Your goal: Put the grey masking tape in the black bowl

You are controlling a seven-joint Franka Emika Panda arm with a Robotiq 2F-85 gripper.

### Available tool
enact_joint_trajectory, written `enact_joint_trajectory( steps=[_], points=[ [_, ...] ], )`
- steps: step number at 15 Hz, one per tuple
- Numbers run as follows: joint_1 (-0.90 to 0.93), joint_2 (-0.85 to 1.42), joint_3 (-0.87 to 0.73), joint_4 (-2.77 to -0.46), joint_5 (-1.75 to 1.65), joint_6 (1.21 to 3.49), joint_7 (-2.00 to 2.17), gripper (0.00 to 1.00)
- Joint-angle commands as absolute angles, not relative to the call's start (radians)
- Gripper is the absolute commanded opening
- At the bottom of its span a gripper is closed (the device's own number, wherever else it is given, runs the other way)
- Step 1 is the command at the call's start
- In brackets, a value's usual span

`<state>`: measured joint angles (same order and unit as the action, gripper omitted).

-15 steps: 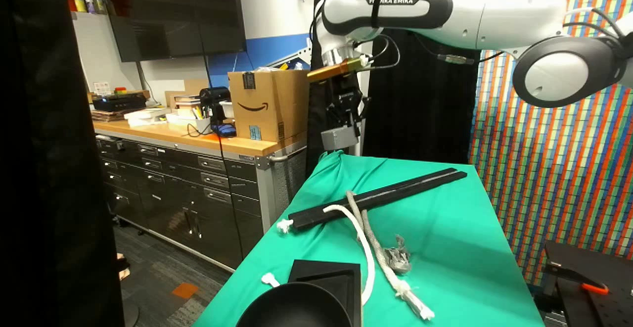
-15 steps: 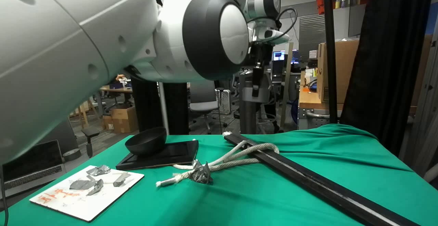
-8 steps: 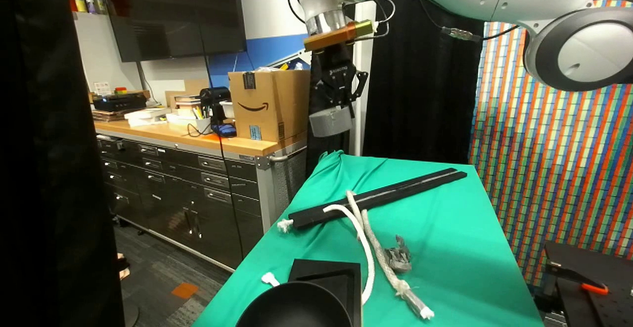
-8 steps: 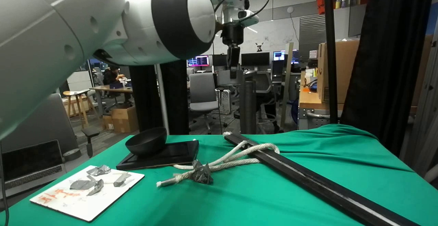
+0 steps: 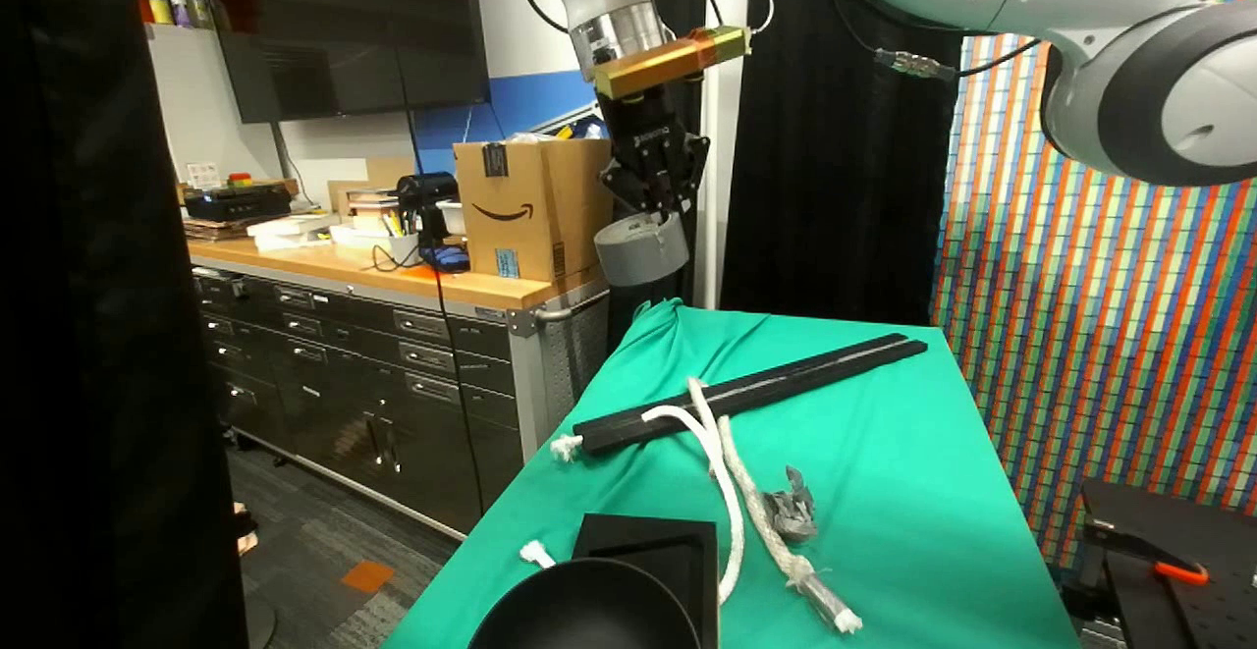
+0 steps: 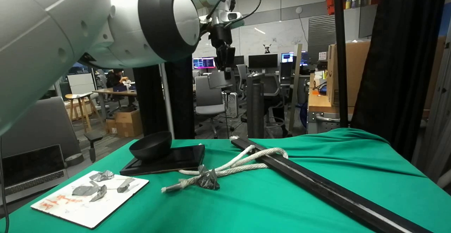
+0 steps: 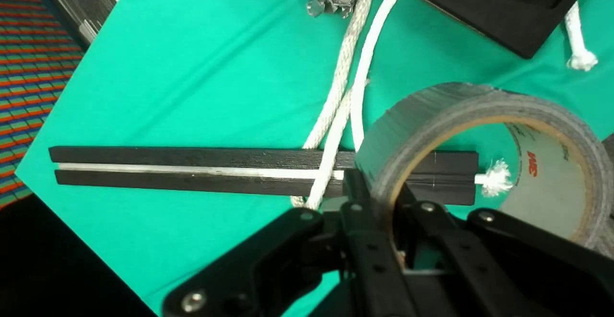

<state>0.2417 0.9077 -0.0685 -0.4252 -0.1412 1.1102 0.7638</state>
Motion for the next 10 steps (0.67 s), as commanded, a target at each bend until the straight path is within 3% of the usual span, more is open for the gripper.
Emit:
enact_joint_trajectory(
  steps=[1,10],
  points=[
    [0.262,0.884,-0.071,-0.425,-0.148,1.124,0.664,0.07],
    [0.336,0.836,-0.077,-0.424,-0.176,1.169,0.41,0.07]
  ],
)
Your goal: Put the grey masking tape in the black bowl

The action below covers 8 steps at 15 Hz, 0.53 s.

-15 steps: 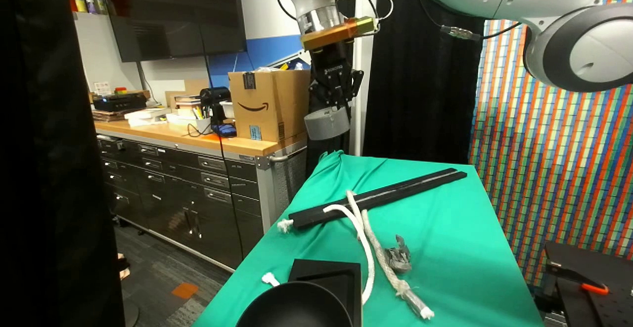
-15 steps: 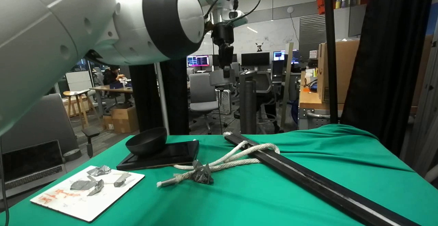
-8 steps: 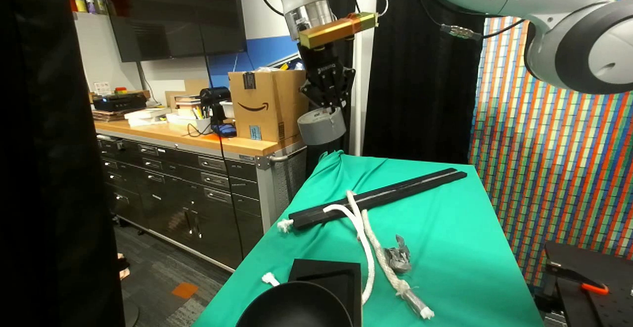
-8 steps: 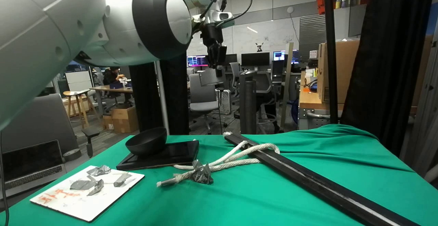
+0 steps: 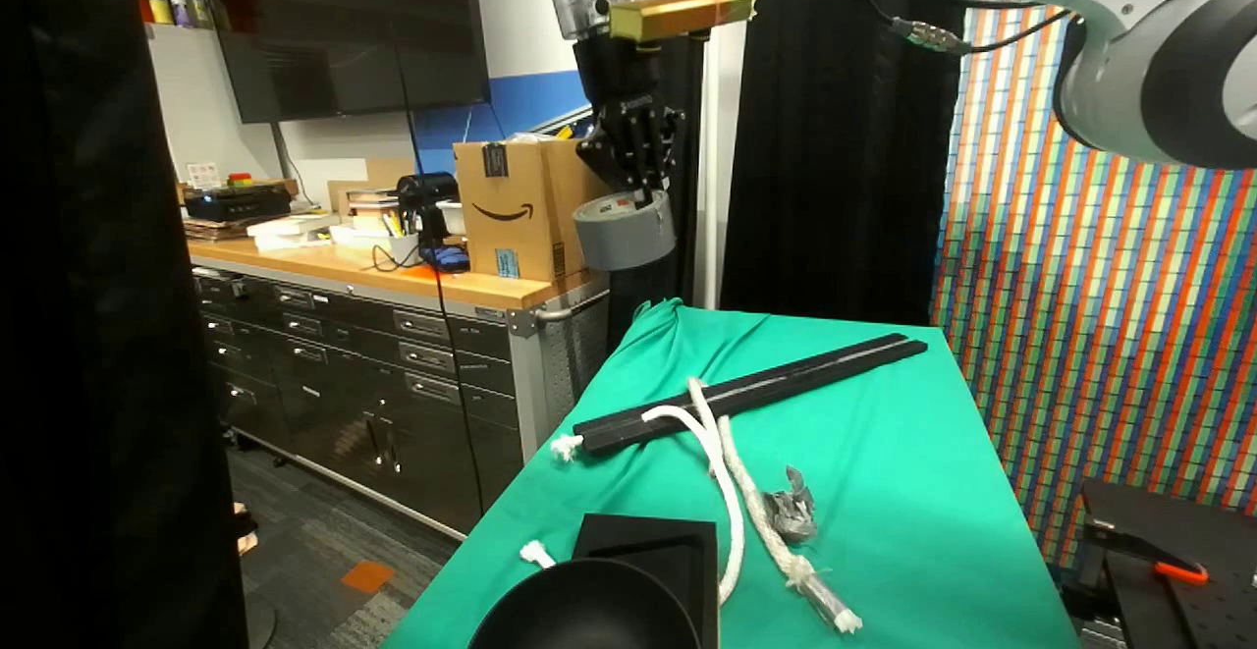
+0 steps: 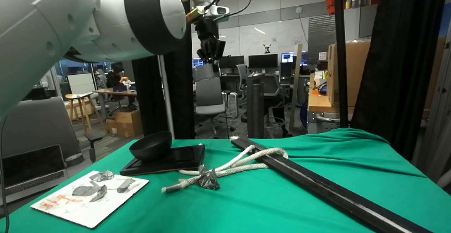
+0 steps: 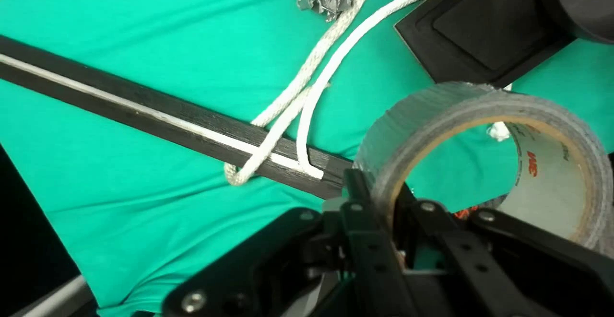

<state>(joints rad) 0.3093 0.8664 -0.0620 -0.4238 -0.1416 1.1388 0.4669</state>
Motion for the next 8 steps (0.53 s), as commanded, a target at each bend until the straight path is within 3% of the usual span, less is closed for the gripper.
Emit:
enact_joint_trajectory(
  steps=[1,8],
  points=[
    [0.346,0.834,-0.084,-0.424,-0.186,1.184,0.416,0.07],
    [0.433,0.855,-0.106,-0.429,-0.252,1.25,0.425,0.07]
  ],
)
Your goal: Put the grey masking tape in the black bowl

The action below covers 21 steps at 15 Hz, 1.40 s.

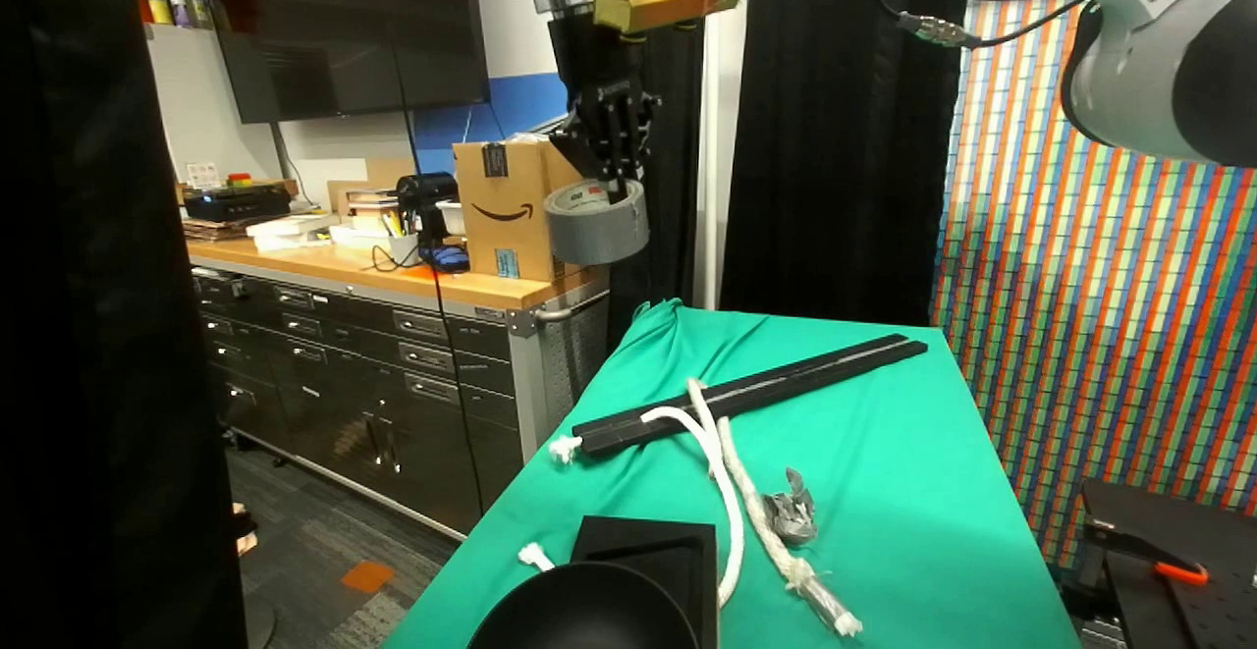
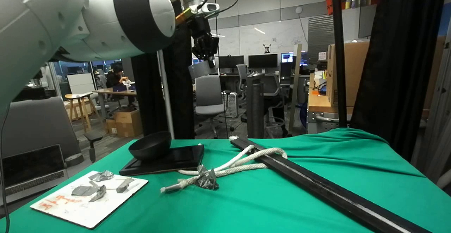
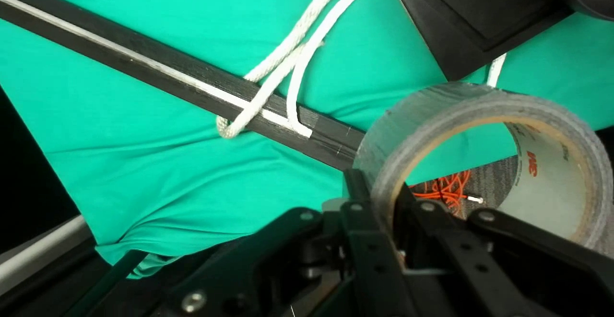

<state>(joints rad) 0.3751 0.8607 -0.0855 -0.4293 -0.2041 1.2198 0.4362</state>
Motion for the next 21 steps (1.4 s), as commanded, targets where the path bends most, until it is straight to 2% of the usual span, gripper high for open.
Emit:
enact_joint_trajectory(
  steps=[1,9,21],
  points=[
    [0.446,0.858,-0.105,-0.43,-0.257,1.251,0.431,0.07],
    [0.544,0.876,-0.032,-0.436,-0.165,1.243,0.508,0.07],
    [0.536,0.925,0.077,-0.443,0.036,1.316,0.661,0.07]
  ],
)
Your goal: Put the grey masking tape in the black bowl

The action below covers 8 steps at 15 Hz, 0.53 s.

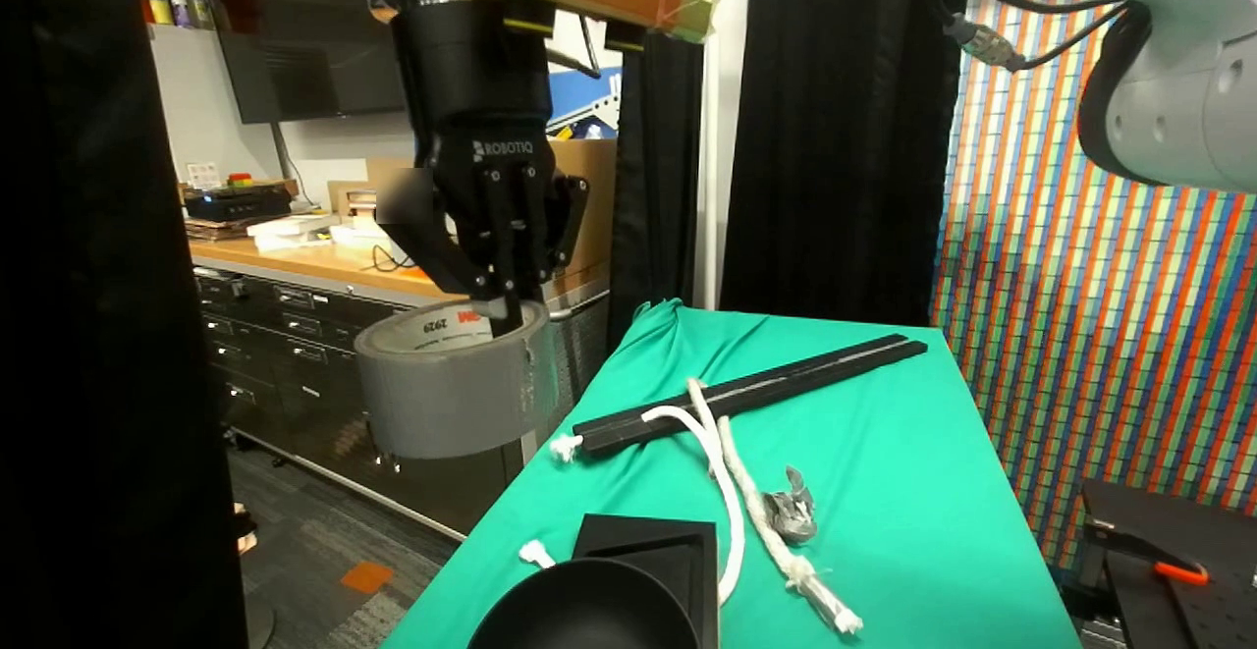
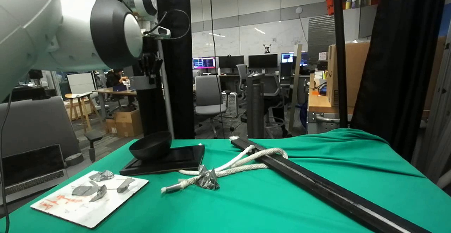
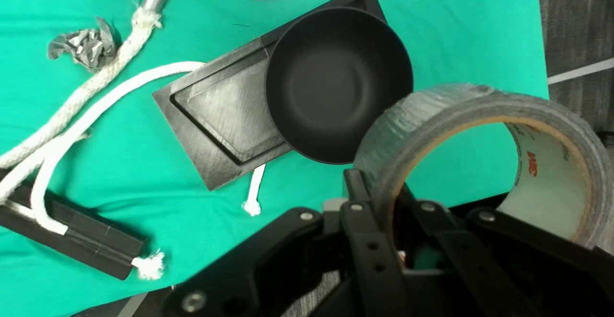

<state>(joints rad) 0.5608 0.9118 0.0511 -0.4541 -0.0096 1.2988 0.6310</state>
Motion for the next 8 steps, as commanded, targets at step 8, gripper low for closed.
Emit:
enact_joint_trajectory(
  steps=[8],
  points=[
    [0.49,1.012,0.083,-0.437,0.064,1.312,0.659,0.07]
  ],
)
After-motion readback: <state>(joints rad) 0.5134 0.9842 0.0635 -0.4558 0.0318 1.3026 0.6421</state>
